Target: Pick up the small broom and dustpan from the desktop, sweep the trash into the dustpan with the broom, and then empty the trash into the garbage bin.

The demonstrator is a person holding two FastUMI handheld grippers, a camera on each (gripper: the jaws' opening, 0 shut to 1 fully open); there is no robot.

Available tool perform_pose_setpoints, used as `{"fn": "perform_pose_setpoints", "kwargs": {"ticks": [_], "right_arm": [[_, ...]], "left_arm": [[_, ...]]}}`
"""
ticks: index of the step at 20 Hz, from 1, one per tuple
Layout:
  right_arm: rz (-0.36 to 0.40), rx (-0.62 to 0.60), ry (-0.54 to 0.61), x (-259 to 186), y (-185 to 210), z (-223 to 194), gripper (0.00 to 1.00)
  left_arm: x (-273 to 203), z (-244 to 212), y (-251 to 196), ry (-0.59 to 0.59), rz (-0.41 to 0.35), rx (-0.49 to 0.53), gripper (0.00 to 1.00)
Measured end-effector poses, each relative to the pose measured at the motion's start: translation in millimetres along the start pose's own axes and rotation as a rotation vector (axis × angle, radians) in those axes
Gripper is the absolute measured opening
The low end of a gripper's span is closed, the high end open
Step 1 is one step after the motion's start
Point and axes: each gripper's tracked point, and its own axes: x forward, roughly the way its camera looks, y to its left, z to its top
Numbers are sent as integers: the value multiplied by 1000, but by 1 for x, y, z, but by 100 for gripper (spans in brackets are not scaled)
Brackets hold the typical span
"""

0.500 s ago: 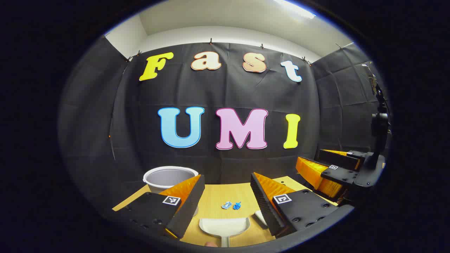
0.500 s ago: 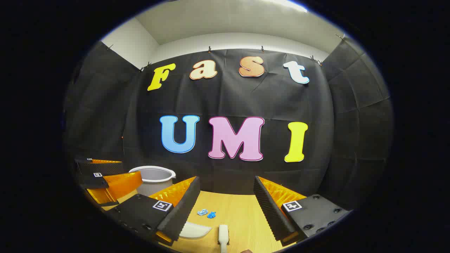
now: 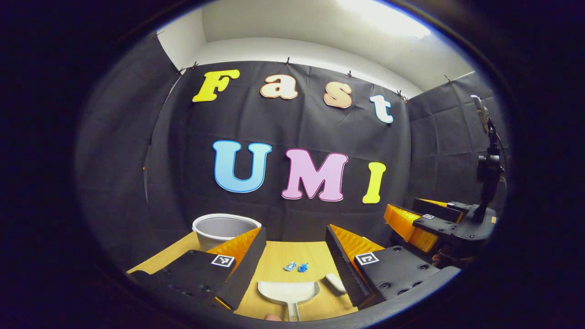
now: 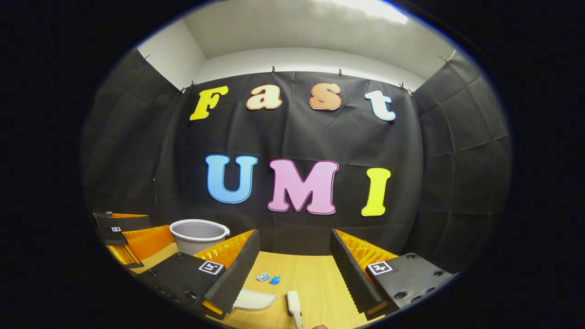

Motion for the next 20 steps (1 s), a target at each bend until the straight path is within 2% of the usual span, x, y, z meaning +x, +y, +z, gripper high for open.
{"fn": "perform_pose_setpoints", "kwargs": {"ticks": [1, 2, 4, 5, 6, 9, 10, 11, 14, 15, 16, 20], "right_arm": [[-3, -2, -5, -4, 4, 3, 98], [-3, -3, -15, -8, 7, 6, 94], [-12, -6, -24, -16, 11, 9, 94], [-16, -5, -25, -21, 11, 8, 98], [-23, -4, -25, -24, 12, 9, 94], [-43, -5, -20, -33, 5, 8, 94], [-51, -4, -18, -34, 2, 8, 98], [-57, -2, -16, -35, -1, 8, 98], [-63, -5, -6, -38, -6, 5, 98], [-64, -8, -5, -39, -9, 5, 94], [-63, -10, -3, -40, -10, 4, 98], [-55, -27, -5, -41, -13, 5, 98]], "left_arm": [[-5, 1, 3, -2, 0, 7, 78], [-9, 0, 6, -3, 3, 18, 78], [-16, 0, 9, -6, -1, 30, 78], [-21, 0, 11, -6, 2, 28, 78], [-26, -1, 12, -4, 0, 25, 78], [-38, 1, 17, -6, 15, 22, 78], [-42, -1, 17, -4, 22, 24, 78], [-45, -3, 17, -1, 26, 25, 78], [-47, -12, 16, 20, 27, 22, 78], [-46, -15, 15, 27, 31, 21, 78], [-45, -15, 14, 31, 33, 17, 78], [-38, -19, 5, 41, 18, 8, 78]]}}
